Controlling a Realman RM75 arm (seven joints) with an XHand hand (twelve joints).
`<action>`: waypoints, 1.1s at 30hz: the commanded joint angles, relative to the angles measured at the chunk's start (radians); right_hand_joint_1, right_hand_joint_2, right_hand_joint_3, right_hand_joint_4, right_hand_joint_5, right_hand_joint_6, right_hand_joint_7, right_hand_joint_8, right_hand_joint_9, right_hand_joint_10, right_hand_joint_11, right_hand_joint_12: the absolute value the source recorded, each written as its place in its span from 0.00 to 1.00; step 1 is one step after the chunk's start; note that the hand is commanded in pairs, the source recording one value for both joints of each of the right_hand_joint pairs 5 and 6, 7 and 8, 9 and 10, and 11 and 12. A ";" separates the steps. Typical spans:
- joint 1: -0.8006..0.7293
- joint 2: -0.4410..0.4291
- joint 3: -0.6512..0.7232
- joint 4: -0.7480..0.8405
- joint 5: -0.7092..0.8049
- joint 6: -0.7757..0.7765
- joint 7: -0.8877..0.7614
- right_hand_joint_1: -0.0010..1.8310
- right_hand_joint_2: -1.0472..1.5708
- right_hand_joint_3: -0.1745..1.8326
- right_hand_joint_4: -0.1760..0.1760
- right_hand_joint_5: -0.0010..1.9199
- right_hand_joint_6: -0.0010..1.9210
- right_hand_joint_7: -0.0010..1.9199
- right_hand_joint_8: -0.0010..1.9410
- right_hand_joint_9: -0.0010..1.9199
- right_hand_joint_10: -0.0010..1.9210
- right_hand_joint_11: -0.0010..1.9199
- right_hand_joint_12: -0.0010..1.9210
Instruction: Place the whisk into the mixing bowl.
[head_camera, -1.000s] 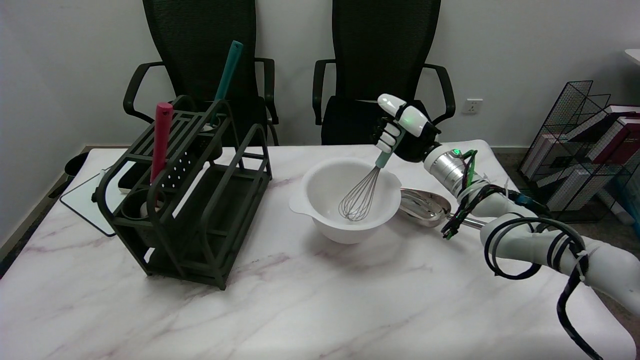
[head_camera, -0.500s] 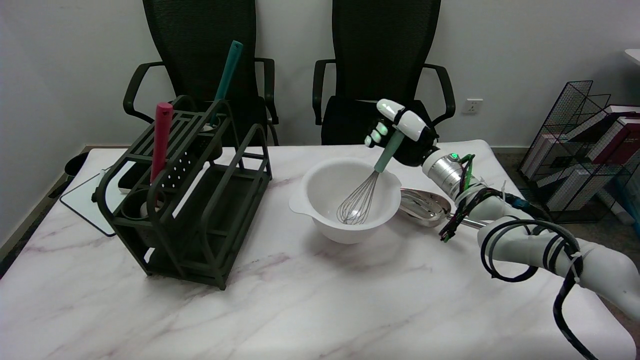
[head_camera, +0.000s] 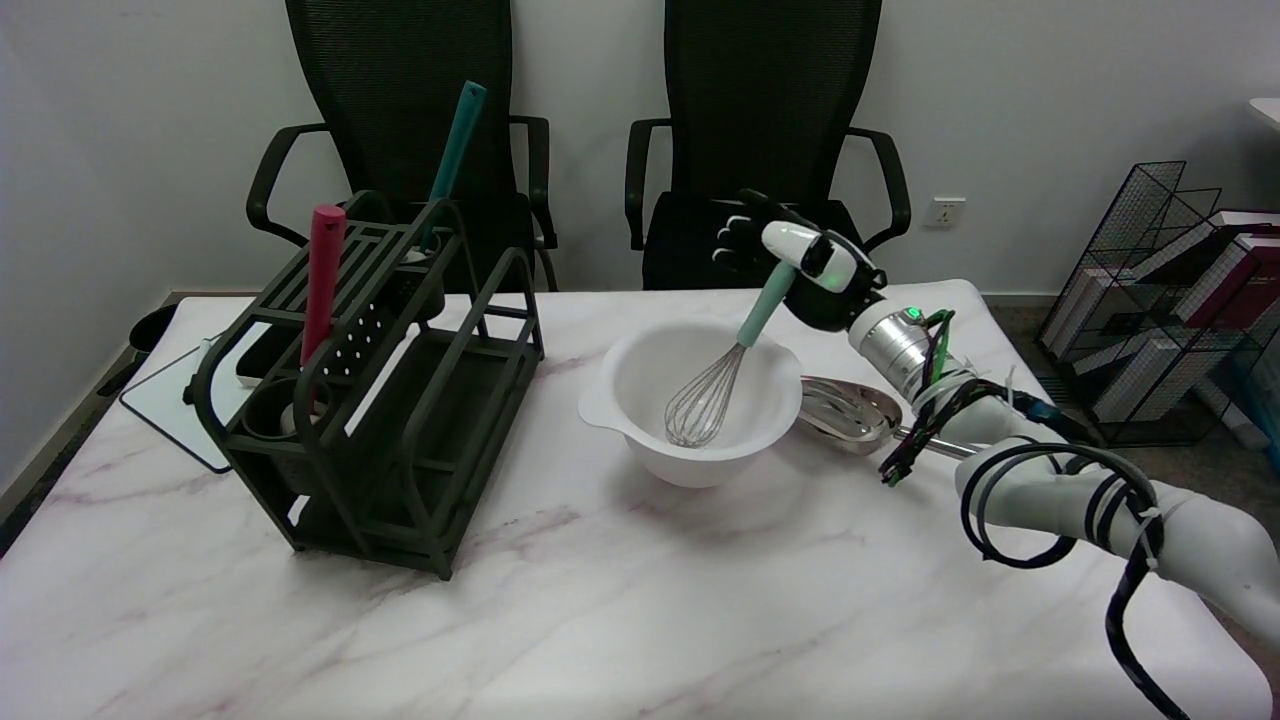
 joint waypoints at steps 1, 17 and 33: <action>-0.053 -0.003 0.127 0.073 0.004 0.181 -0.001 0.65 0.41 0.74 0.50 0.24 0.24 0.38 0.38 0.34 0.34 0.37 0.37; -0.367 -0.023 0.518 0.097 0.133 0.575 -0.365 0.59 0.53 0.63 0.50 0.38 0.38 0.42 0.41 0.30 0.30 0.11 0.11; -0.742 -0.221 0.200 -0.344 0.378 1.022 -1.624 0.57 0.69 0.49 0.50 0.52 0.52 0.71 0.70 0.72 0.72 0.55 0.55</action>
